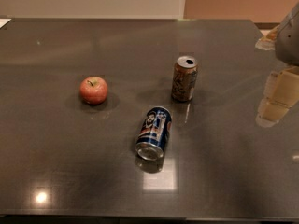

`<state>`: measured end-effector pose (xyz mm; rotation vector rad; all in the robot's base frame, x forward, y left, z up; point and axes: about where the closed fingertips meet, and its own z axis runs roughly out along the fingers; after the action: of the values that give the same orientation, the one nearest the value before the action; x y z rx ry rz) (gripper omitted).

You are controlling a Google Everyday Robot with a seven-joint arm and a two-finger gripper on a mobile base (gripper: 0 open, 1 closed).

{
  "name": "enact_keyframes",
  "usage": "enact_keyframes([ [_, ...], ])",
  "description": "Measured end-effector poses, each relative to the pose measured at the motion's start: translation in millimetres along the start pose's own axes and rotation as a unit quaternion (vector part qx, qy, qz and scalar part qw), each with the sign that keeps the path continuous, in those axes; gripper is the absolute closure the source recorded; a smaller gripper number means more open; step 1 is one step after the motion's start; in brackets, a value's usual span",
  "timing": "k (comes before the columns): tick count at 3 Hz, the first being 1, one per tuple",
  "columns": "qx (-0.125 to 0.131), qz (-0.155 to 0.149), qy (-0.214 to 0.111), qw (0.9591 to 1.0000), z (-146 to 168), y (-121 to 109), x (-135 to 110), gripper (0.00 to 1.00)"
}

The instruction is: Place pepsi can upright

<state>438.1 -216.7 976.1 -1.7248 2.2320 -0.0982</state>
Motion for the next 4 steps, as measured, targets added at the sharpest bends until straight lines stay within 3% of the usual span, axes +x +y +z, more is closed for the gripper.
enact_keyframes([
  [1,0.0,0.0,0.0,1.0,0.0,0.0,0.0,0.0],
  [2,0.008,-0.042,-0.002,0.9991,-11.1,1.6,-14.6,0.0],
  [3,0.014,-0.114,-0.006,0.9933,-18.4,6.3,-44.5,0.0],
  [4,0.01,-0.193,-0.013,0.981,-14.2,14.5,-76.4,0.0],
])
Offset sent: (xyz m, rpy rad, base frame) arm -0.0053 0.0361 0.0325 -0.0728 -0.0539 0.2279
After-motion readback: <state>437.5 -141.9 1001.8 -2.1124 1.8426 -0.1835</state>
